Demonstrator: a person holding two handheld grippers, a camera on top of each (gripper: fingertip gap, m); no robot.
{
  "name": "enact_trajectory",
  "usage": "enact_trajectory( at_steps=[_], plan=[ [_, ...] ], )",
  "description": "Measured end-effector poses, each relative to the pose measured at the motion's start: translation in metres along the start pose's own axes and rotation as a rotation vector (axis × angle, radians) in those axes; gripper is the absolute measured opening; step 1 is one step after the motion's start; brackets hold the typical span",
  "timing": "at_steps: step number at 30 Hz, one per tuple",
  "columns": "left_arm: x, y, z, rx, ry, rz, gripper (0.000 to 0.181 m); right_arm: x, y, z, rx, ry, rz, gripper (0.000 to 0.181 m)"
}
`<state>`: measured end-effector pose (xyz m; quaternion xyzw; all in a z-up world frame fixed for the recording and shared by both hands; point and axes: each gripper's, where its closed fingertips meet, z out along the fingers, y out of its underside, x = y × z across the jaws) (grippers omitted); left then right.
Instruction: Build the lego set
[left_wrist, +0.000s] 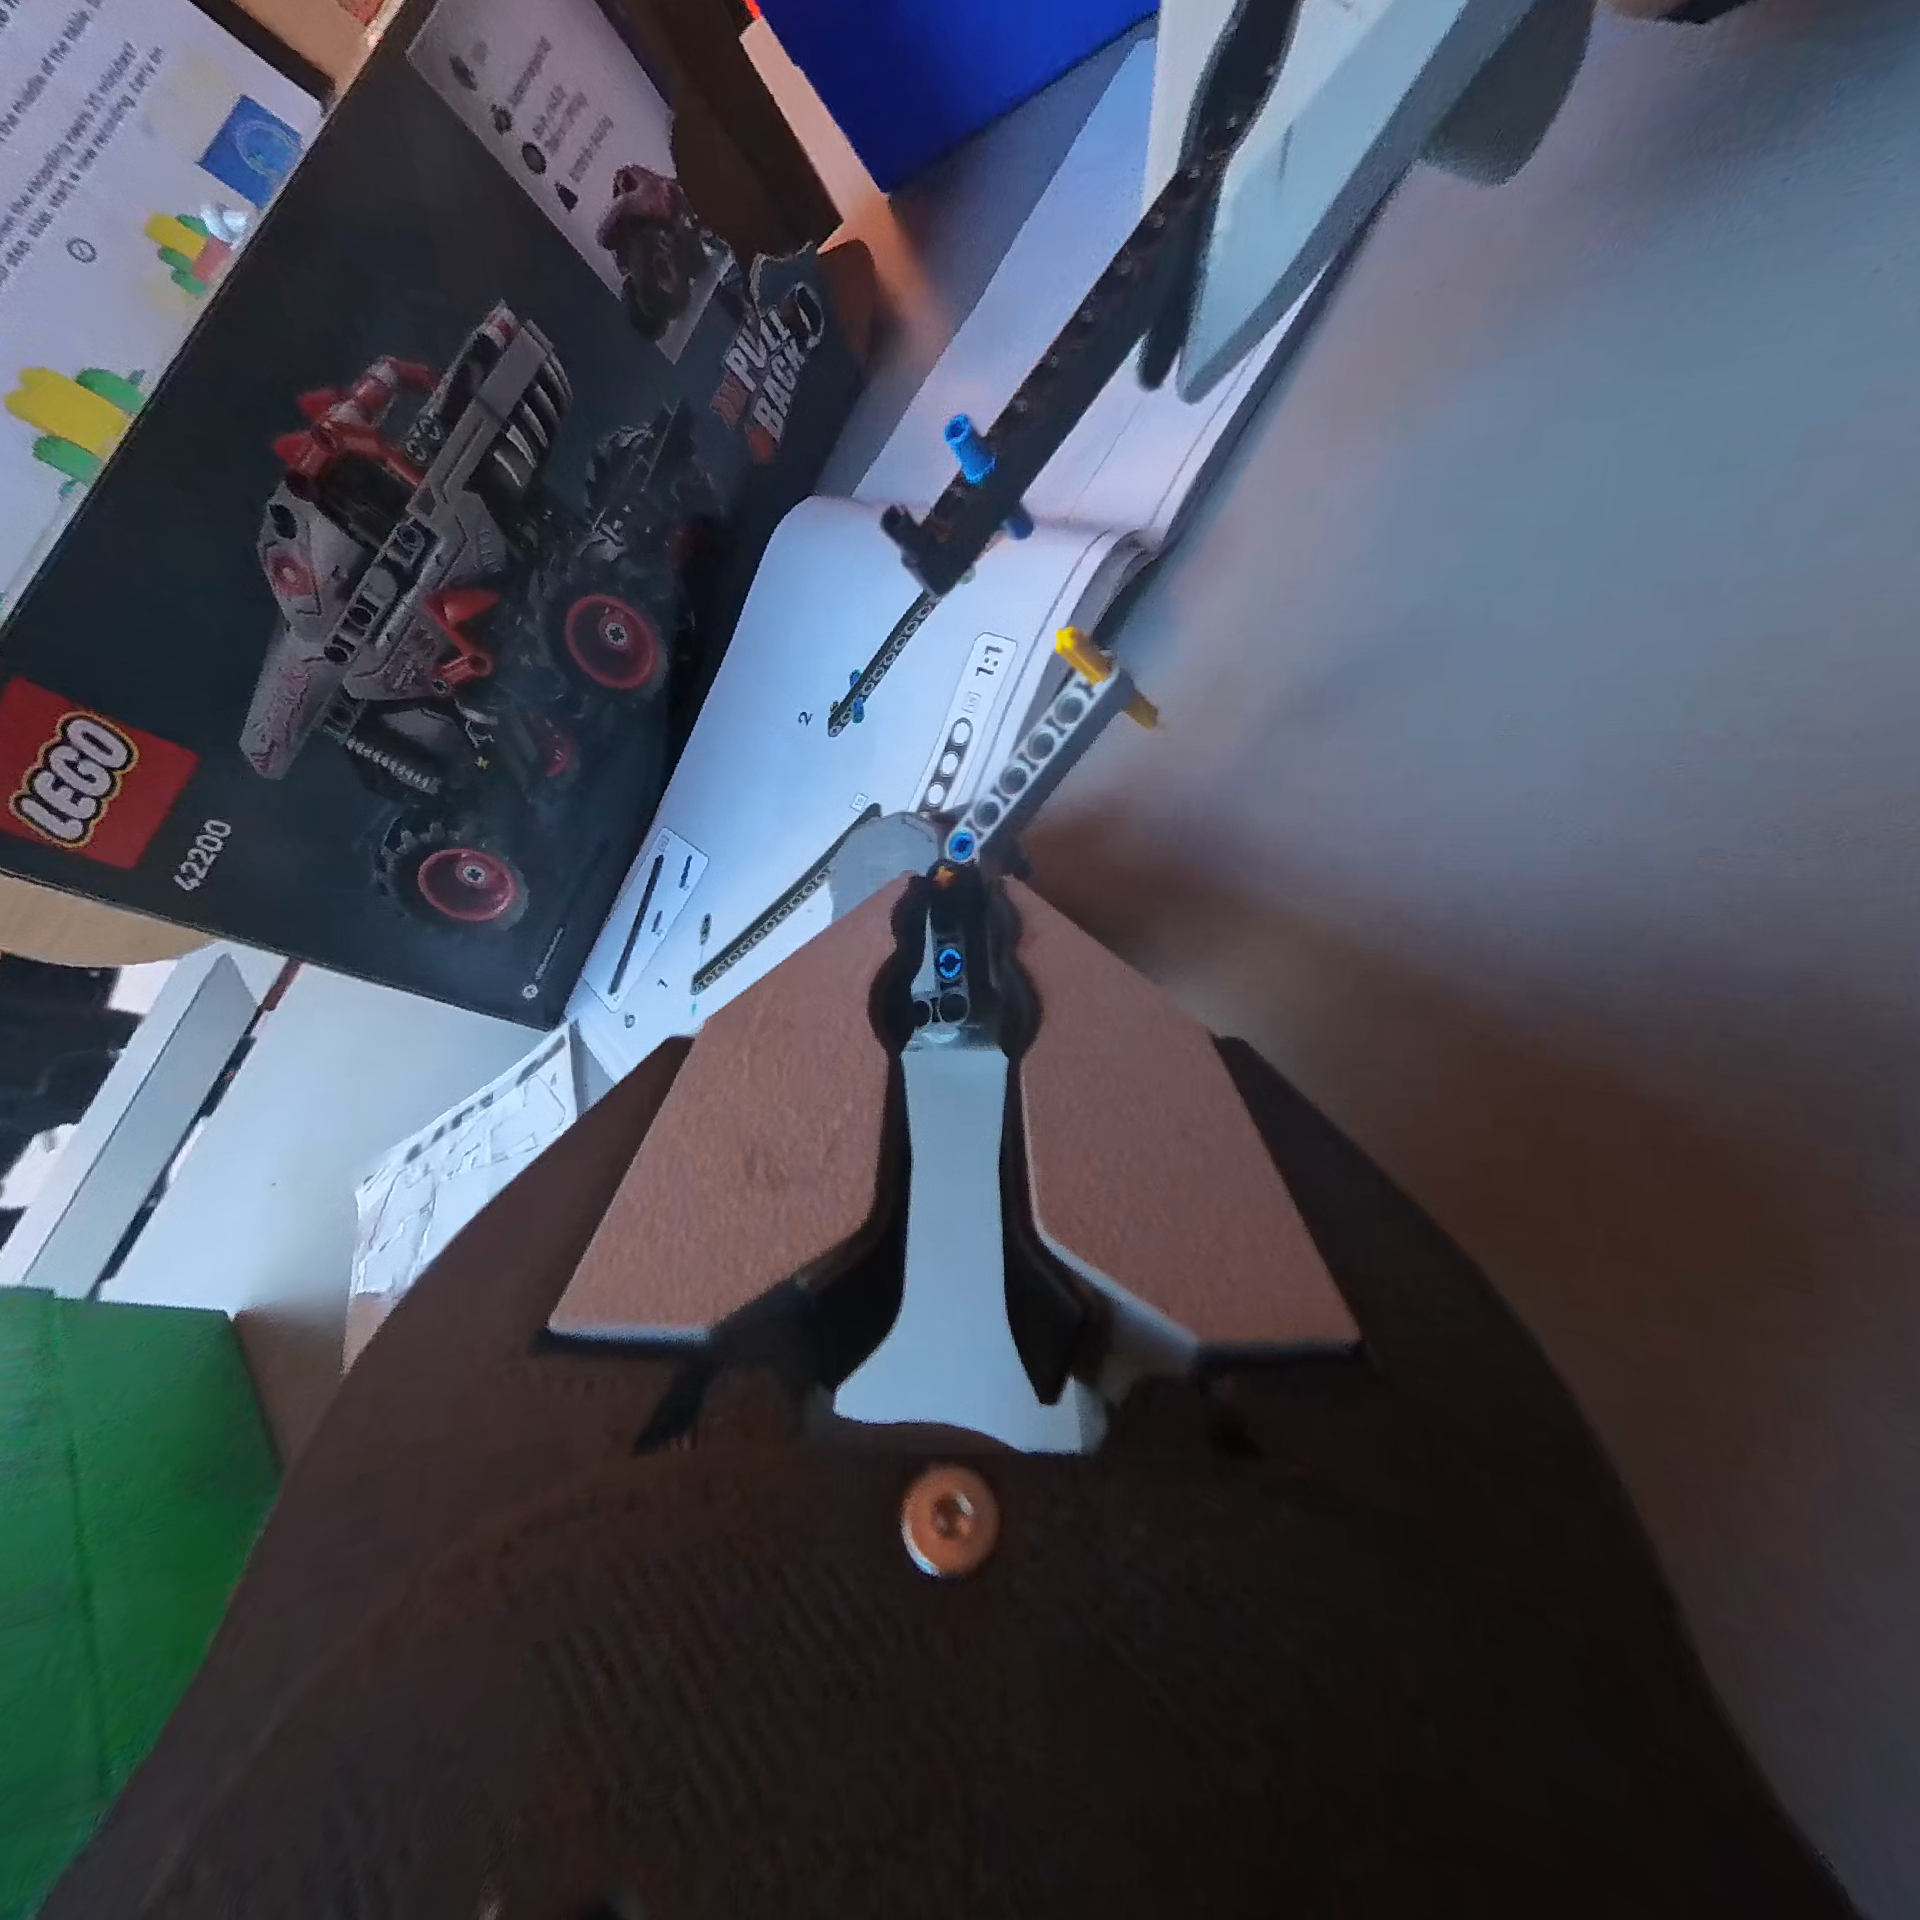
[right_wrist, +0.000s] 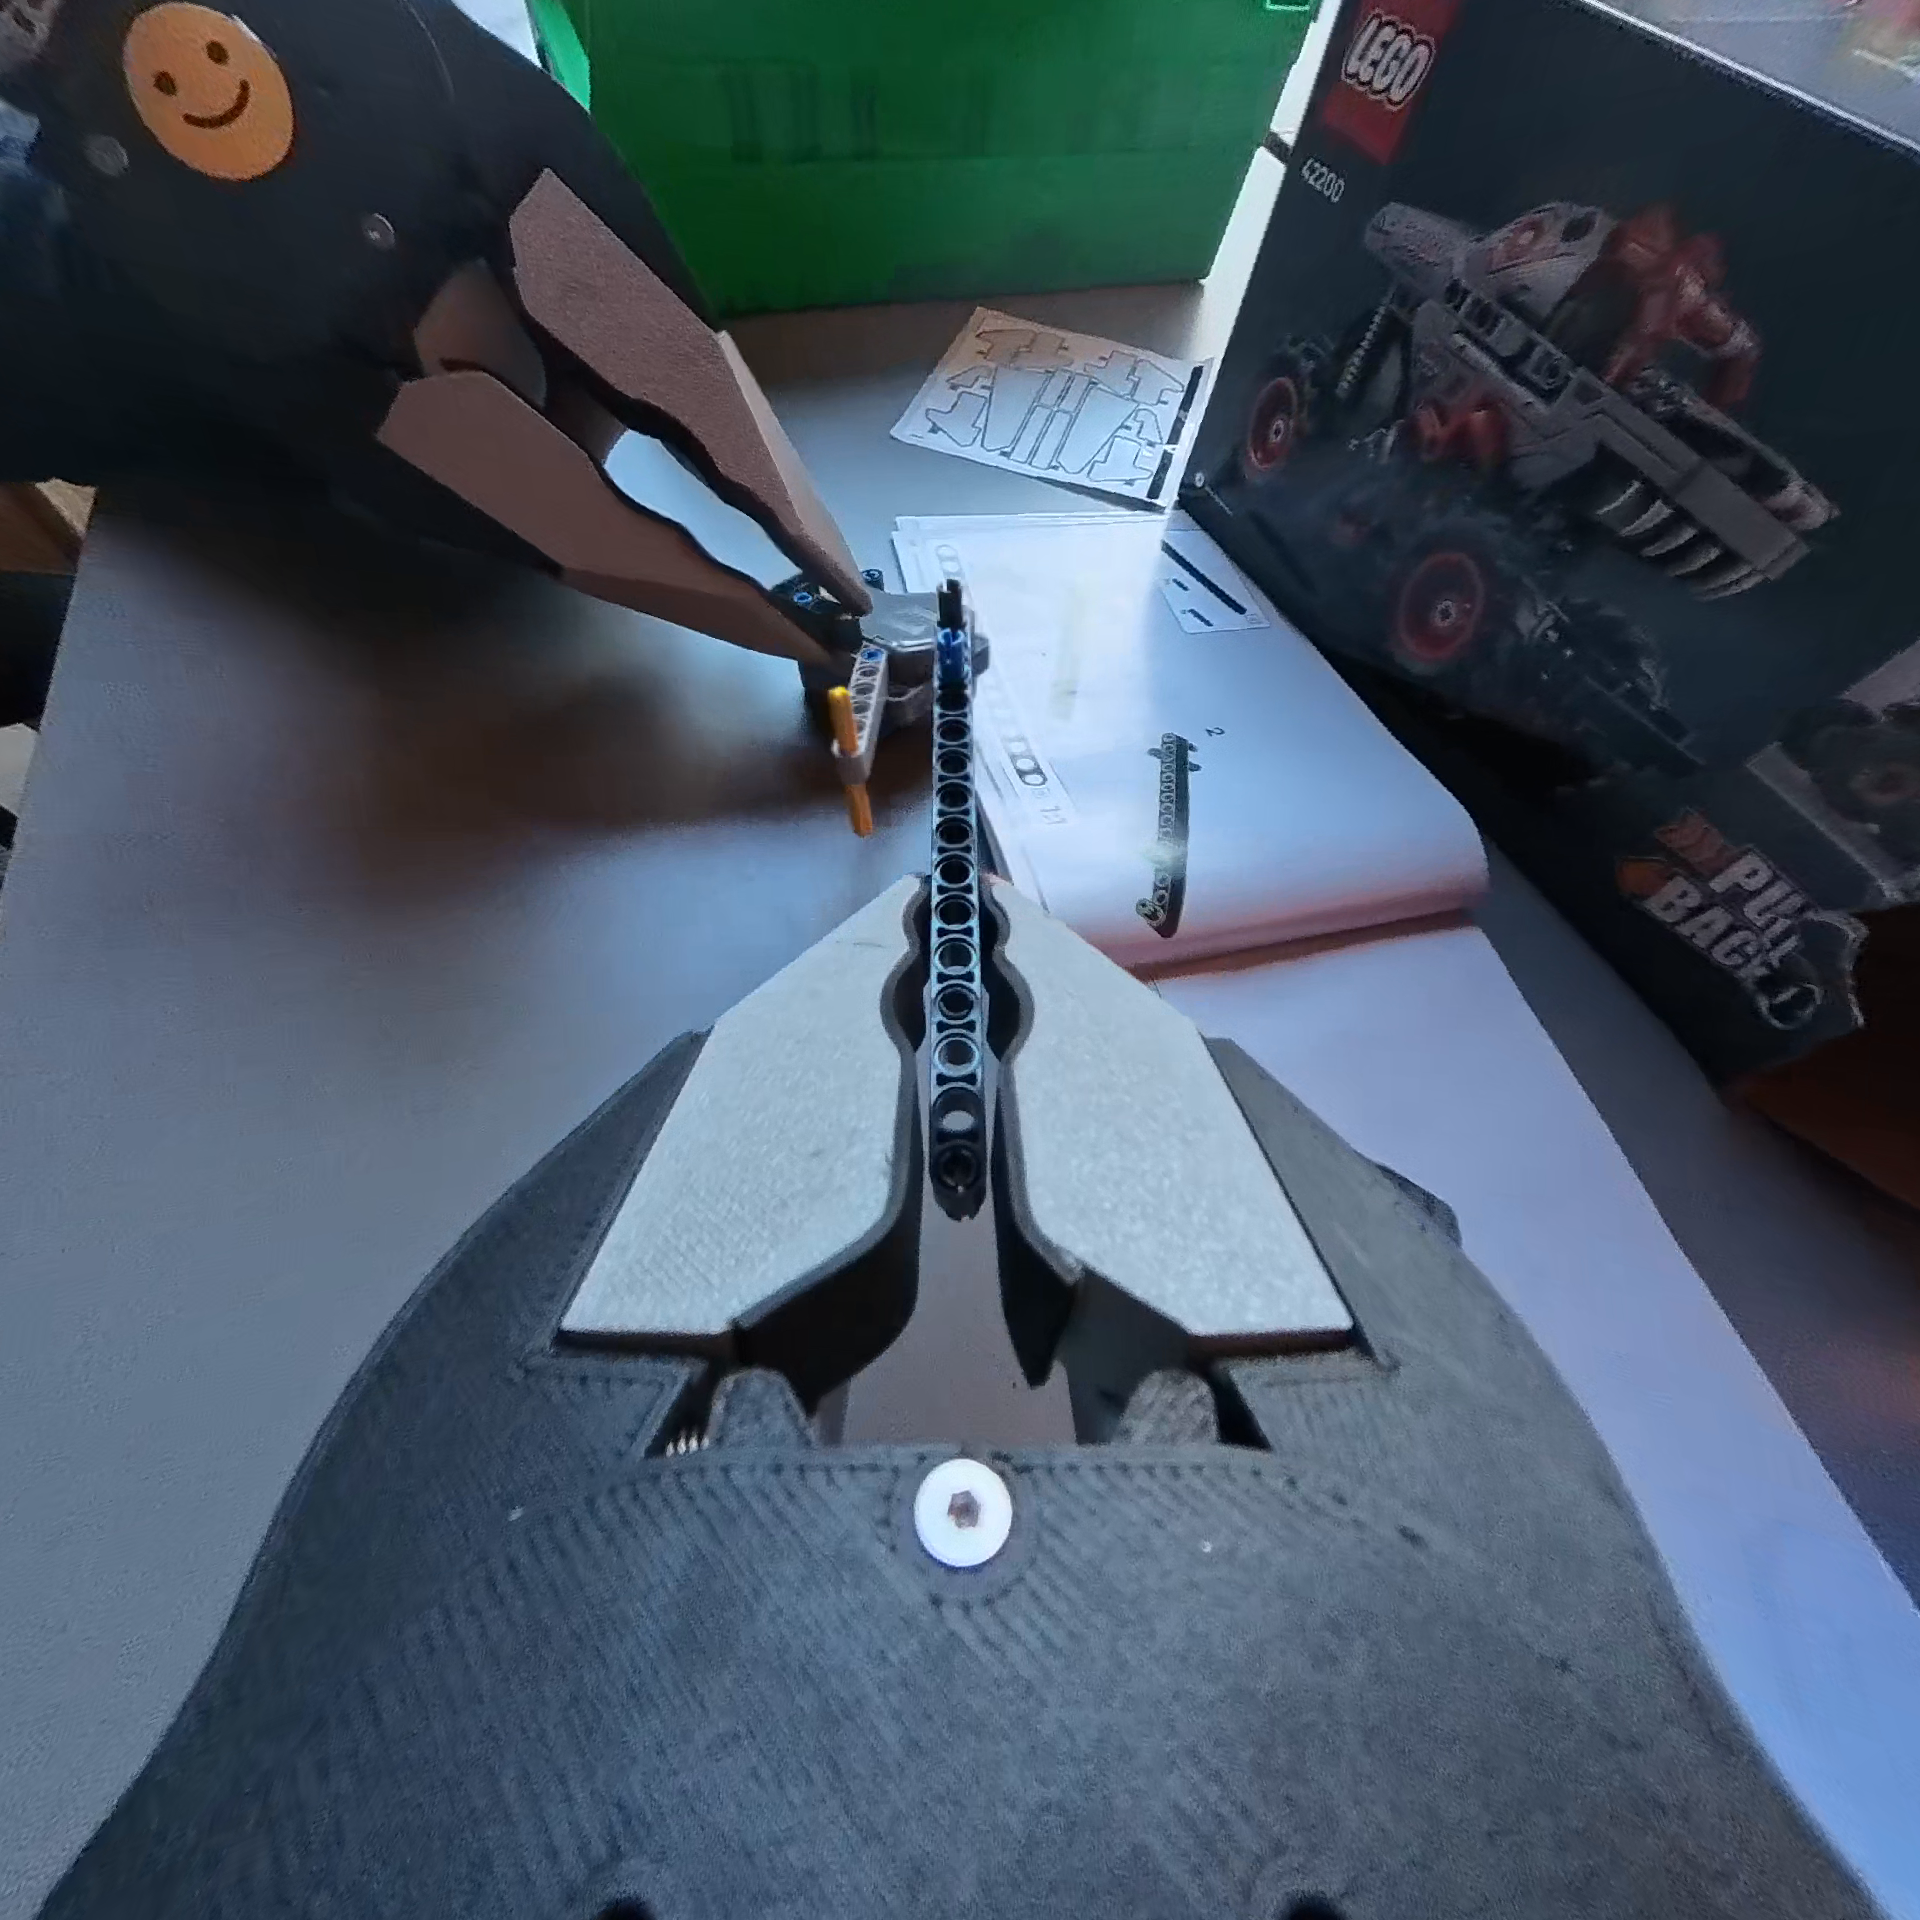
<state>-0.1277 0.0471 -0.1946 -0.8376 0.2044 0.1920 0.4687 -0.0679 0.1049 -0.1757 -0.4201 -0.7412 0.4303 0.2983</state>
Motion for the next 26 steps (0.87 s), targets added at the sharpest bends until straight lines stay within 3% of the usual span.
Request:
enact_trajectory(
  at_steps=[14,26],
  plan=[
    [0.002,-0.004,0.003,-0.011,-0.012,-0.04,0.008,-0.017,-0.01,0.019,0.006,-0.018,0.048,0.004],
    [0.003,-0.005,0.003,-0.011,-0.002,-0.057,0.008,-0.022,-0.004,0.027,-0.054,0.024,-0.043,0.005]
  ],
)
